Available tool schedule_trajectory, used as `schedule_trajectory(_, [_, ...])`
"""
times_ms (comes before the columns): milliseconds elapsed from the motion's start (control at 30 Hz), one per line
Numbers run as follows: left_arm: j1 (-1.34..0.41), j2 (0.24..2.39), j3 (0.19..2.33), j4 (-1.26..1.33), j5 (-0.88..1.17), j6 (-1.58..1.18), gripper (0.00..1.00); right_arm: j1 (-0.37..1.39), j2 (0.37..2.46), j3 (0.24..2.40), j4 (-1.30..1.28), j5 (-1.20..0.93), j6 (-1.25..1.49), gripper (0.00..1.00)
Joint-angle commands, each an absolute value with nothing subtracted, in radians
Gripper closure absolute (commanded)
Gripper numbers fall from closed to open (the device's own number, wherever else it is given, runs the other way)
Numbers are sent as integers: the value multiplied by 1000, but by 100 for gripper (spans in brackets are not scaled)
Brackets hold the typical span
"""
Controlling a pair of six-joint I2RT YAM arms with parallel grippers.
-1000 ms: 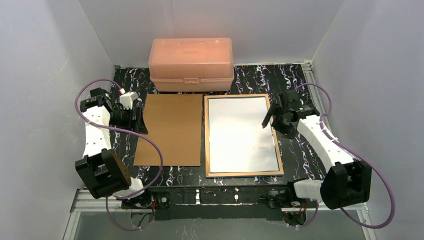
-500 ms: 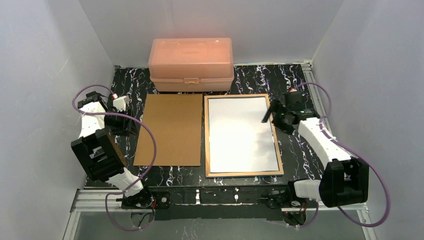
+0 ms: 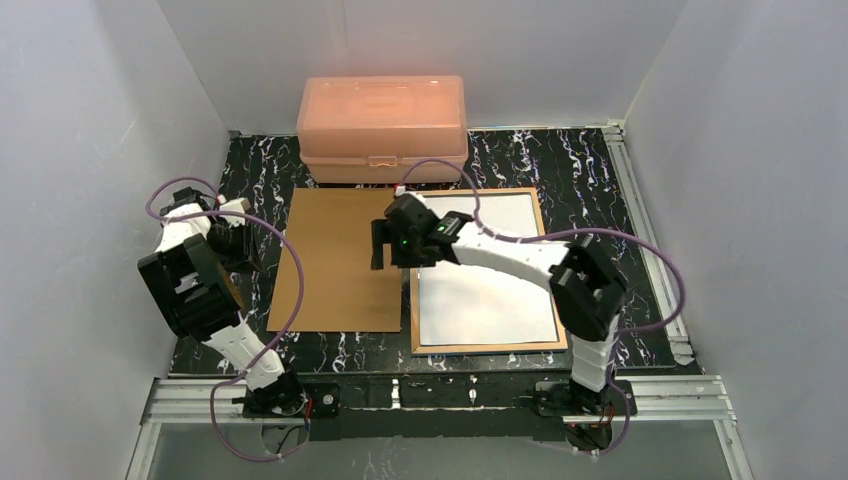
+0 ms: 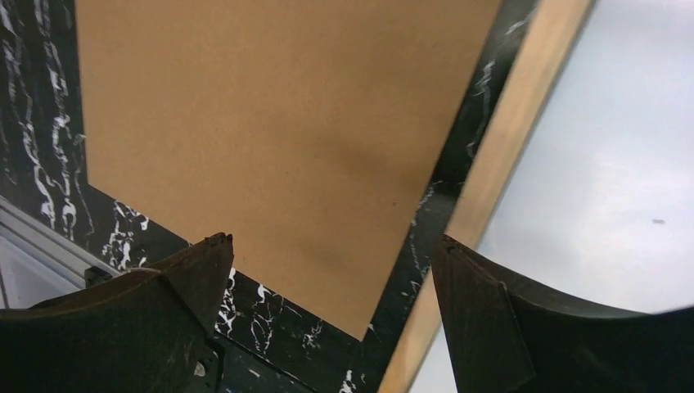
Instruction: Put the photo into the frame
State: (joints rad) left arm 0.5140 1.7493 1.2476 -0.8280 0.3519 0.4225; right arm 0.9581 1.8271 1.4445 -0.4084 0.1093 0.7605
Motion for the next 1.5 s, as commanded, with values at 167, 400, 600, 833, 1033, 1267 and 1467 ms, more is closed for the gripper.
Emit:
schedule_trajectory(167, [512,1793,1232,-768,348,384,70,1006,2007,1597,-446,147,830,1])
schedule_trajectory(400, [485,1831,1235,-737,345,370,70,1005,2068,1617,-474,170,848,1])
schedule_trajectory(600, [445,1860,1227,-691,312,348,69,1005,2113,1643,-505,179,854,1])
schedule_trajectory(833, [399,1898,1215,-634,246,338,67,1005,2154,1662,-517,170,873,1])
schedule_trajectory(1033, [347,1945,1216,-618,201,330,67,1003,2173,1664,-484,115,904,1])
schedule_trajectory(1267, [312,1962,1211,-620,194,324,72,992,2141,1629,-417,10,964,1])
schedule_trajectory(1467, [291,1941,1181,-649,244,335,73,992,2083,1573,-283,-118,1048,1])
